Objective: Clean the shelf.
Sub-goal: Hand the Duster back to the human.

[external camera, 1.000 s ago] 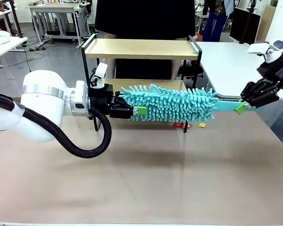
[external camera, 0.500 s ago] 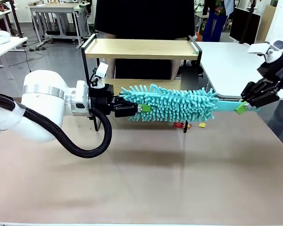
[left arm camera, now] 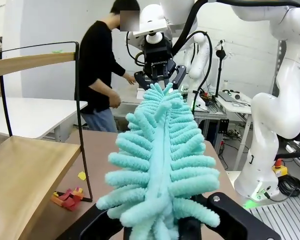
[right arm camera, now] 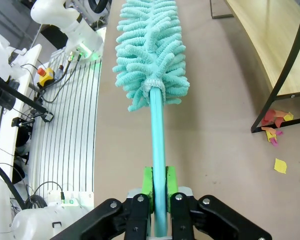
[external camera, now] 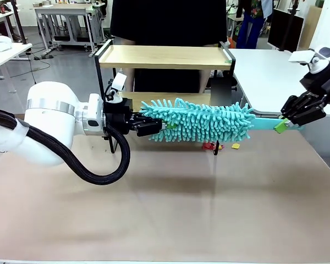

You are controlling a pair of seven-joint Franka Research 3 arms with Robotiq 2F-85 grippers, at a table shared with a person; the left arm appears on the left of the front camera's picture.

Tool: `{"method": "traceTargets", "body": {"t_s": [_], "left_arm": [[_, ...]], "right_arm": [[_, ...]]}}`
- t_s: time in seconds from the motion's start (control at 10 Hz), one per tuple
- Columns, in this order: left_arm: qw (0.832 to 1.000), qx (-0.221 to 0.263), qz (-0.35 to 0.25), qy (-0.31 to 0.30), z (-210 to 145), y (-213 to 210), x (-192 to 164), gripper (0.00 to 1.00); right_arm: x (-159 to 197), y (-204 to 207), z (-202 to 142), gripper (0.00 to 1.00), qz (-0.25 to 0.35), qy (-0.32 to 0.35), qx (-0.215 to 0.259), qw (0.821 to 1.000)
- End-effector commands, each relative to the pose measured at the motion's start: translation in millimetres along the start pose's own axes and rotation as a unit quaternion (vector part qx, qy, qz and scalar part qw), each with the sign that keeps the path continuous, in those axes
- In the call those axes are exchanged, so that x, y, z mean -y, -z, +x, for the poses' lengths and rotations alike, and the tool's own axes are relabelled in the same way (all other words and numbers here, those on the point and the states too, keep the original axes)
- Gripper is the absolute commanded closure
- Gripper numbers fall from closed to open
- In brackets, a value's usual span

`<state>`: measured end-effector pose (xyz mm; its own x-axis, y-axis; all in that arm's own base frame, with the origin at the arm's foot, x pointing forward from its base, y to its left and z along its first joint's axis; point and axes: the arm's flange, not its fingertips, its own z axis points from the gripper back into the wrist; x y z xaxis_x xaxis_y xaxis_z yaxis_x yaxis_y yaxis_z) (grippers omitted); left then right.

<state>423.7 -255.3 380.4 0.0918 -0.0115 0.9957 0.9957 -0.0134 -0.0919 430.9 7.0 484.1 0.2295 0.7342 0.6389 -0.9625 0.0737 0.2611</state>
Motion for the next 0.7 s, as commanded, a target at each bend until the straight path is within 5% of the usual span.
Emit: {"method": "traceTargets", "body": {"t_s": [0.0, 0.2, 0.3, 0.4, 0.6], "left_arm": [[1.0, -0.001, -0.014, -0.003, 3.4, 0.6, 4.1, 1.0], [1.0, 0.006, -0.019, -0.001, 3.9, -2.5, 5.7, 1.0], [0.998, 0.047, -0.037, -0.025, 6.0, -6.5, 6.6, 1.0], [1.0, 0.001, -0.006, 0.0, -0.1, -0.3, 1.4, 1.0], [1.0, 0.001, -0.006, 0.0, -0.1, -0.3, 1.4, 1.0]], "right_arm": [[-1.6, -0.8, 5.4, 0.87, 0.004, 0.001, 0.002, 1.0], [-1.6, -0.8, 5.4, 0.87, 0.004, 0.001, 0.002, 1.0], [-1.6, -0.8, 5.4, 0.87, 0.004, 0.001, 0.002, 1.0], [-1.6, -0.8, 5.4, 0.87, 0.004, 0.001, 0.002, 1.0], [-1.6, -0.8, 5.4, 0.87, 0.004, 0.001, 0.002, 1.0]]}}
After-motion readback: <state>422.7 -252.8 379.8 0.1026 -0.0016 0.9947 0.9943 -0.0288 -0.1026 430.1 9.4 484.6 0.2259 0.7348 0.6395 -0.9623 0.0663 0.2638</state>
